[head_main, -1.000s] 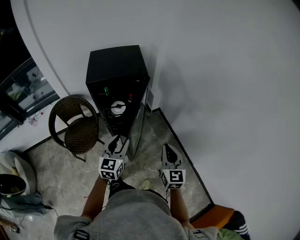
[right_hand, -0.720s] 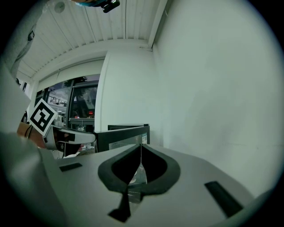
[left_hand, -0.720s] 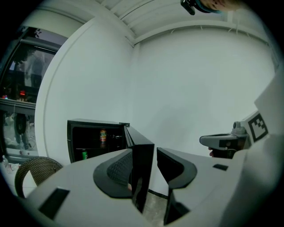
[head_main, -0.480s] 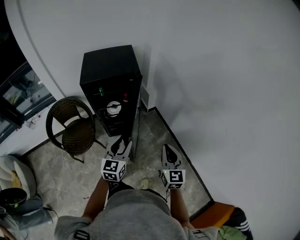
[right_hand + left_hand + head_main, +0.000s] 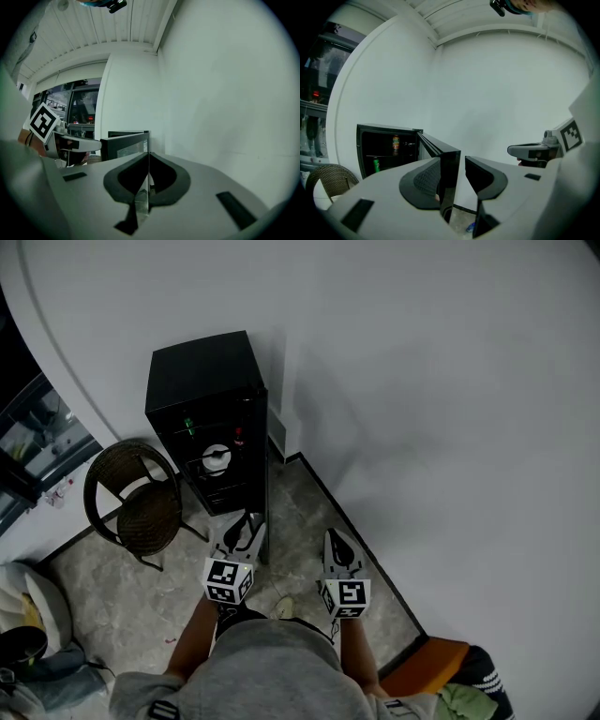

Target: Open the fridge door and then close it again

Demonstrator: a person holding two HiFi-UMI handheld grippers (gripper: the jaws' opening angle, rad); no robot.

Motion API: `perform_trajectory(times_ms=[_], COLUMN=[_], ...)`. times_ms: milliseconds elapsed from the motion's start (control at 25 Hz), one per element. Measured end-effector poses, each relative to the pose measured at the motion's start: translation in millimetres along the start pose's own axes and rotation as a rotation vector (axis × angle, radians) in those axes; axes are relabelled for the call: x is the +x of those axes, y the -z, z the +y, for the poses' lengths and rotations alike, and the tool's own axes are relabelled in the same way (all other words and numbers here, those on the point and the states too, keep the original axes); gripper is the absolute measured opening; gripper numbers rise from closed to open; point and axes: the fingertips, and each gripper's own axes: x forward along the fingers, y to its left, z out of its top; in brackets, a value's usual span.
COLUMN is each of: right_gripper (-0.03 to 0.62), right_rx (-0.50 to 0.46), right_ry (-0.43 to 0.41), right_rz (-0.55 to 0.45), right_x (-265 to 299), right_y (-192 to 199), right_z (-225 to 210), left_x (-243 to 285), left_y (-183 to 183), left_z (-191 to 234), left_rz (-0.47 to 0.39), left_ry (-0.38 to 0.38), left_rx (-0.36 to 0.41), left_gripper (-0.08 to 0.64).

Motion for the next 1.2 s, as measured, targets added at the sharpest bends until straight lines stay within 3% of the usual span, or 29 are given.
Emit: perform_trajectory(times_ms=[680,1200], right_gripper=[0.025,0.025], right_rx=[-0.002,0.011], right_ry=[0.059,0.059], right_rz=[-0.001,-0.004], right_x=[-22.6,-24.0], right_y=[3.2,6.1], right_z=[-24.2,-31.6], left_x=[20.0,25.6], left_y=[0.6,2.1], left_z=[-37.9,-46.9], left_rz=[0.003,0.013], left_ry=[0.08,0.088], left_rx=[0.001,0.016], left_gripper=[0.166,0.166])
